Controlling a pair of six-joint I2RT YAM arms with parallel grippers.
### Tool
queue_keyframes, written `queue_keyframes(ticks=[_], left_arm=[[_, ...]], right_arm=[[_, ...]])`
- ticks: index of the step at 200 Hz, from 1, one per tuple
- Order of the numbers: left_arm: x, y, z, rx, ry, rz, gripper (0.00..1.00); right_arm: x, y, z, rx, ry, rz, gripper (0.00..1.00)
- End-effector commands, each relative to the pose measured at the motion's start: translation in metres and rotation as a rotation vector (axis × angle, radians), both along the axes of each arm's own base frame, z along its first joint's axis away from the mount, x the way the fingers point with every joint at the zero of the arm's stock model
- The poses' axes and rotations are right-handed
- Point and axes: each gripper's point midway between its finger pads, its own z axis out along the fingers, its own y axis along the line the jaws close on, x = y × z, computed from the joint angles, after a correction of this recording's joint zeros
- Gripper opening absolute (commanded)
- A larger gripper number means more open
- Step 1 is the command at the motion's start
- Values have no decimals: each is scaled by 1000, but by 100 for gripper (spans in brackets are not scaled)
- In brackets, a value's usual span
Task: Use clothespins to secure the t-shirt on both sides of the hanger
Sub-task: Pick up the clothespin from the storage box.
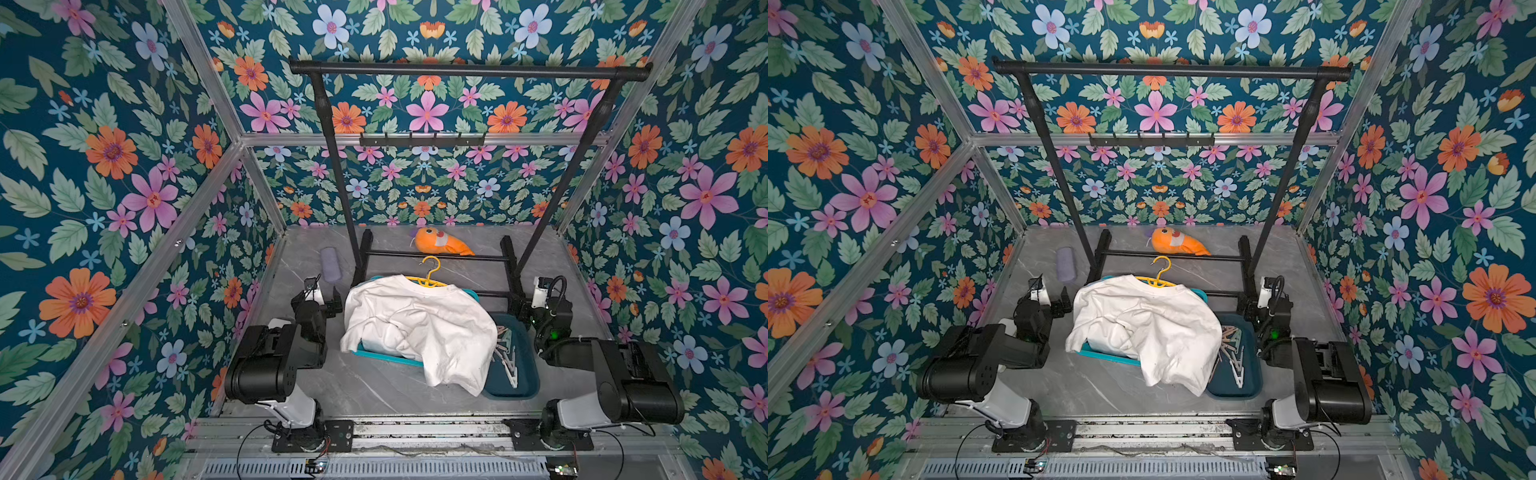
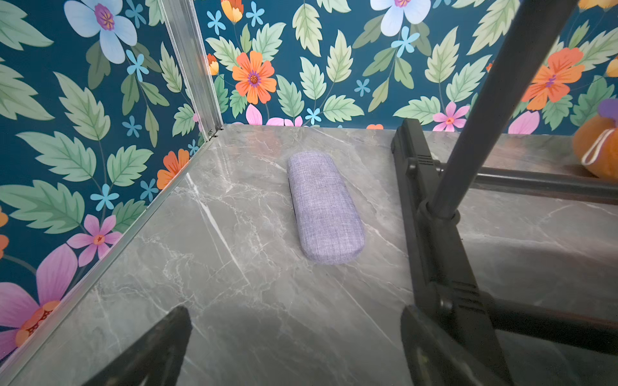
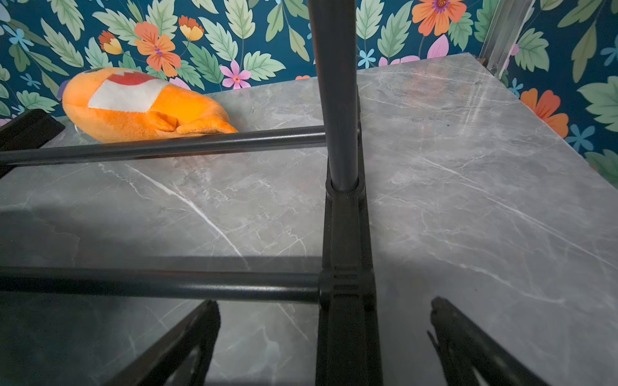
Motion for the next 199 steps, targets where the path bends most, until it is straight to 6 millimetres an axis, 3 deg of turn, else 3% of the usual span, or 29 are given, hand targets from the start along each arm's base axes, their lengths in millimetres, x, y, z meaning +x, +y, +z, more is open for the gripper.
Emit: queue_keyframes(ticks=[1, 116, 128, 166, 199], left_arm=[[2, 0, 6, -1, -24, 1, 100], [2, 0, 6, -5, -23, -2, 100], [1, 0, 8, -3, -31, 2, 100], [4, 11, 44, -14, -22, 69, 100], [-19, 10, 87, -250, -172, 97, 100]], right_arm=[[4, -2, 9, -14, -38, -4, 100], [2, 0, 13, -15, -53, 1, 100], [-4, -2, 24, -24, -86, -15, 100], [-42, -17, 75, 43, -149, -151, 100], [-96, -26, 126, 255, -141, -280, 100]])
